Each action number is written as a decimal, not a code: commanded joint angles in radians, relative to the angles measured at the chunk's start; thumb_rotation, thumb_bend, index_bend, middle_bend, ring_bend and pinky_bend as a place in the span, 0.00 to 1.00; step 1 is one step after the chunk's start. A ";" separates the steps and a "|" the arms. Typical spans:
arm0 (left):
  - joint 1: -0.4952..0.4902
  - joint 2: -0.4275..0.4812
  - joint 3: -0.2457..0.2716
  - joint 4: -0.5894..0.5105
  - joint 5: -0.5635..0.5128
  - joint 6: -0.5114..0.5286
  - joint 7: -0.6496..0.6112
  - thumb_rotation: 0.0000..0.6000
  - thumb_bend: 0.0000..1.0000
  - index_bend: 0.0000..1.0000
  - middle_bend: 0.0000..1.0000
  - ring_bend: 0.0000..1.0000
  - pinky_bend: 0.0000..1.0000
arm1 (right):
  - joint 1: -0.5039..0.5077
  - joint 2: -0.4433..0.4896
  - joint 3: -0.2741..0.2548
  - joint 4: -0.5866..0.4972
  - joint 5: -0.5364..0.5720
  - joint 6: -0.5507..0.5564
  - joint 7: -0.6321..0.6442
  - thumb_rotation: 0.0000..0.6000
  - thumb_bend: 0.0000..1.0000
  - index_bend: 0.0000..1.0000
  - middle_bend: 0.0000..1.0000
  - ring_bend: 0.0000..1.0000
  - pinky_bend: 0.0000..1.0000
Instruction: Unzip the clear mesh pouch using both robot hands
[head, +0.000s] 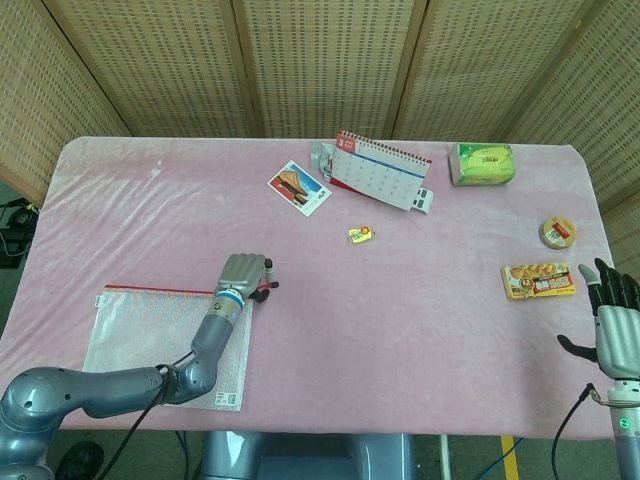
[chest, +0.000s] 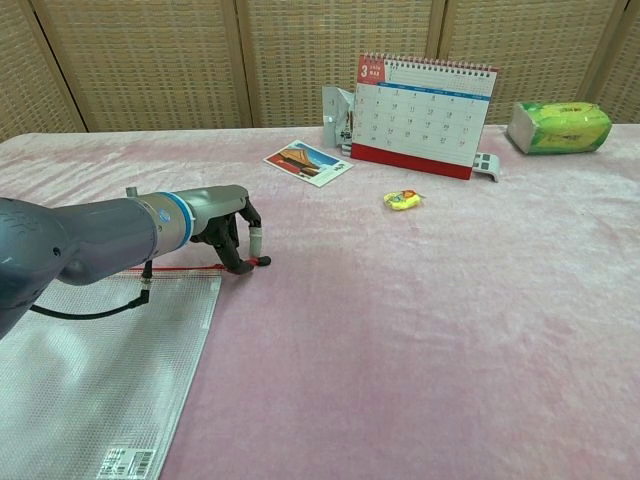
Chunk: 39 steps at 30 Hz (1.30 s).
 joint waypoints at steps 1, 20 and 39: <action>-0.003 -0.005 0.003 0.005 -0.005 0.005 0.007 1.00 0.37 0.51 1.00 0.97 1.00 | -0.001 0.002 0.000 0.000 0.000 0.001 0.004 1.00 0.00 0.10 0.00 0.00 0.00; -0.012 -0.018 0.002 0.022 -0.040 0.019 0.042 1.00 0.42 0.53 1.00 0.97 1.00 | -0.001 0.007 0.001 -0.002 0.002 0.000 0.018 1.00 0.00 0.10 0.00 0.00 0.00; -0.016 -0.020 -0.011 0.005 -0.048 0.043 0.063 1.00 0.67 0.65 1.00 0.97 1.00 | -0.003 0.013 -0.001 -0.004 -0.004 0.004 0.030 1.00 0.00 0.10 0.00 0.00 0.00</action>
